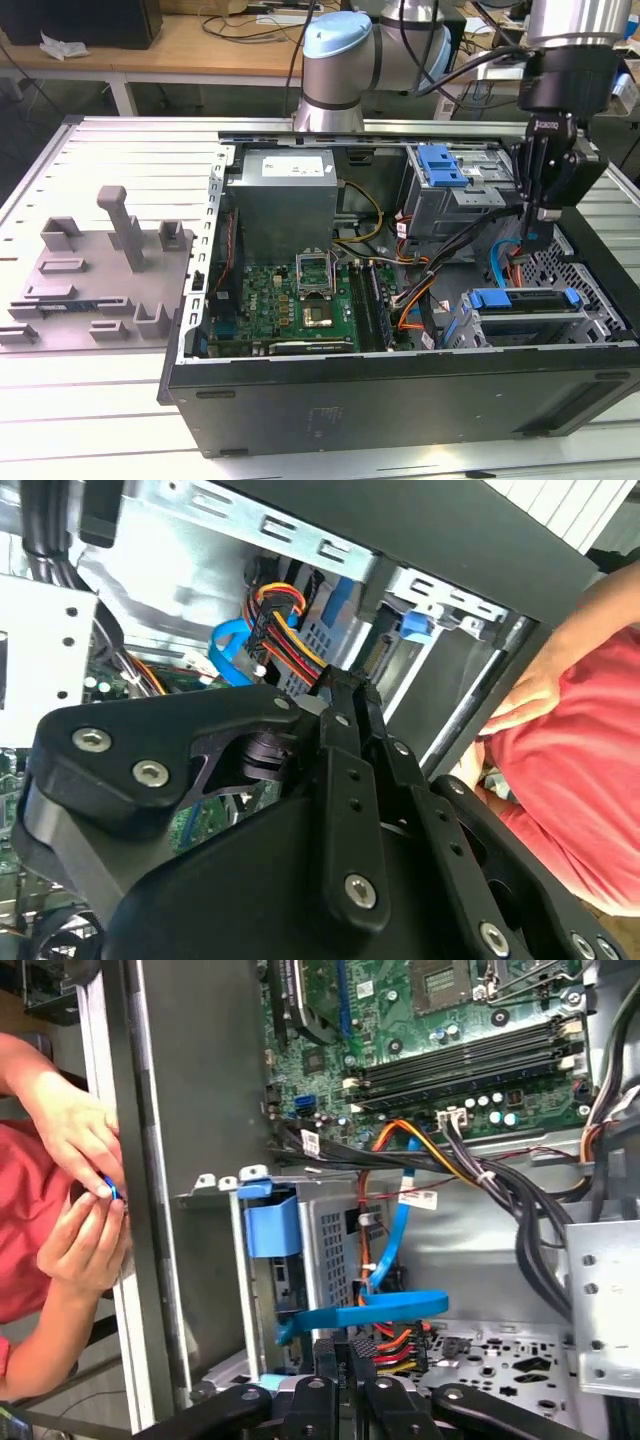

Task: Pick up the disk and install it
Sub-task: 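Insert the first disk wire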

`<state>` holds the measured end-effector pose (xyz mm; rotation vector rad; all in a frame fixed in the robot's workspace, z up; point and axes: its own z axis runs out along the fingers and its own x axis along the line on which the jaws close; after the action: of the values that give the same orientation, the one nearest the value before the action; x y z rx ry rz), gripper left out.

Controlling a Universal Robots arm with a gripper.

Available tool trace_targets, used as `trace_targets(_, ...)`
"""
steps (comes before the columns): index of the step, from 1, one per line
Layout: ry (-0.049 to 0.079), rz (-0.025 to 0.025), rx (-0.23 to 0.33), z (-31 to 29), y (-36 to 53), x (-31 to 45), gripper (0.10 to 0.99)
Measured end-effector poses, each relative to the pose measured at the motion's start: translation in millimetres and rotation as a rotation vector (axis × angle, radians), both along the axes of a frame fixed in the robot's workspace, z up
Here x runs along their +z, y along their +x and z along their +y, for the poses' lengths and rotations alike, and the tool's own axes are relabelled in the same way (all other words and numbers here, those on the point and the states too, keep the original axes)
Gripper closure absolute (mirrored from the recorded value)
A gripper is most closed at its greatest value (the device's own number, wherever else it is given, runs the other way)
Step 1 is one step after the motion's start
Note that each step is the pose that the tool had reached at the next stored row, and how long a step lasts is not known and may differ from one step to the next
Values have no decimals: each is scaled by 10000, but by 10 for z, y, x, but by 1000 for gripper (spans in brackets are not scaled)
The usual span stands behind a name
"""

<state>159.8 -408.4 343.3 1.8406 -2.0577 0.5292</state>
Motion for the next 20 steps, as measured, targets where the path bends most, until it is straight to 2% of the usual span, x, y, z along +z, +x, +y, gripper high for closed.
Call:
trace_targets(1,116,0,-1,-27,2,12,922)
trace_targets(2,372,0,0,-53,3,13,922)
trace_targets(4,687,-1,1,-81,4,13,922)
trace_targets(6,951,-1,-1,-115,5,16,922)
trace_targets(7,1170,-1,-1,-146,6,20,922)
trace_targets(8,1320,-1,-1,-178,6,24,922)
trace_targets(9,1393,-1,-1,-213,6,25,922)
trace_targets(13,1580,-1,-1,-468,6,25,922)
trace_targets(14,1910,-1,1,-511,7,25,922)
trace_targets(15,2333,-1,0,-533,6,29,922)
trace_targets(17,2683,-1,0,-552,6,33,922)
trace_targets(20,3334,-1,-1,-595,6,49,922)
